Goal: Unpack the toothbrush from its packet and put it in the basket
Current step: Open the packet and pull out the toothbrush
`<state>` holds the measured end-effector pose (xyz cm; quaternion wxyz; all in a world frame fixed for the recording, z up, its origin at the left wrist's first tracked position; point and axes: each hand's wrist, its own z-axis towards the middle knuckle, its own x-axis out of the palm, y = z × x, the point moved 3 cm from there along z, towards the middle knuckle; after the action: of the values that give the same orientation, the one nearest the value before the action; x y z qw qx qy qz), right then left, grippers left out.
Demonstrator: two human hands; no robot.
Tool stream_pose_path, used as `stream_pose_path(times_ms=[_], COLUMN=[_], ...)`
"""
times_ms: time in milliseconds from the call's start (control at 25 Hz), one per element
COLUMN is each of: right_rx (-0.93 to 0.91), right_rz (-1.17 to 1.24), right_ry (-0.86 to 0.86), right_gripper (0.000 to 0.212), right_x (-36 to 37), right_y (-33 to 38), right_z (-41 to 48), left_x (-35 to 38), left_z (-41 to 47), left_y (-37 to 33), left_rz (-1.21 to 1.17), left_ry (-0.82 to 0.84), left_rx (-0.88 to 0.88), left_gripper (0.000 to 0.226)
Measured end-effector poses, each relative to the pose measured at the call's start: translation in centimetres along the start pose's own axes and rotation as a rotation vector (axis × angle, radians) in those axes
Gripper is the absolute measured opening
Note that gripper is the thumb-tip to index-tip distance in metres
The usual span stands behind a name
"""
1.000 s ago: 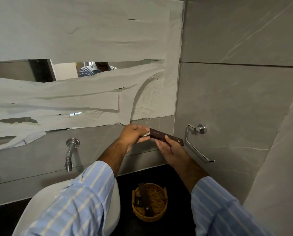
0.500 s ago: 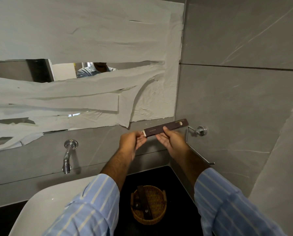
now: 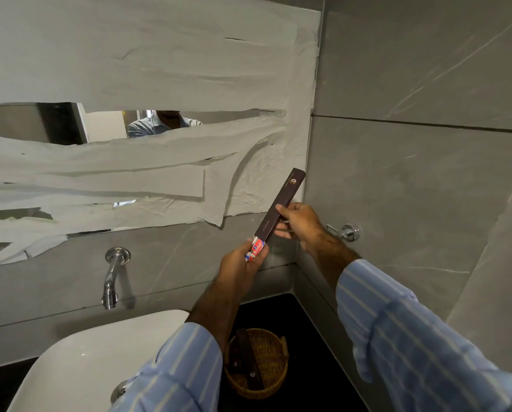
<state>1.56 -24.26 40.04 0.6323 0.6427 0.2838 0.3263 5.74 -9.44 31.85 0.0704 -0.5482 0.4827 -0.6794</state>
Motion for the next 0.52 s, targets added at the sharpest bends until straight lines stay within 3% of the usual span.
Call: stream_pose_path(times_ms=[120,240,280,520], right_rx=[0.013,0.021,0.025,0.033], right_rz=[0.019,0.014,0.009,0.020], right_ry=[-0.019,-0.055,-0.061,-0.065], right_gripper=[0.014,0.015,0.015,0.022], right_x=[-0.2,-0.6,-0.8,-1.6], right_y=[-0.2,-0.6,-0.7,-0.4], right_z=[0.3,0.5,0.6,1.0], left_x=[0.3,0.2,0.2,0.4], left_z=[0.3,0.6,0.6,1.2], left_y=[0.2,0.0,-0.2,-1.2], left_rz=[0.253,0.803,0.889,1.067], left_ry=[-0.021,-0.057,-0.053,0.016], left_rx=[0.099,0.279,0.292,0.211], left_gripper=[0.018,0.030,0.030,0.026])
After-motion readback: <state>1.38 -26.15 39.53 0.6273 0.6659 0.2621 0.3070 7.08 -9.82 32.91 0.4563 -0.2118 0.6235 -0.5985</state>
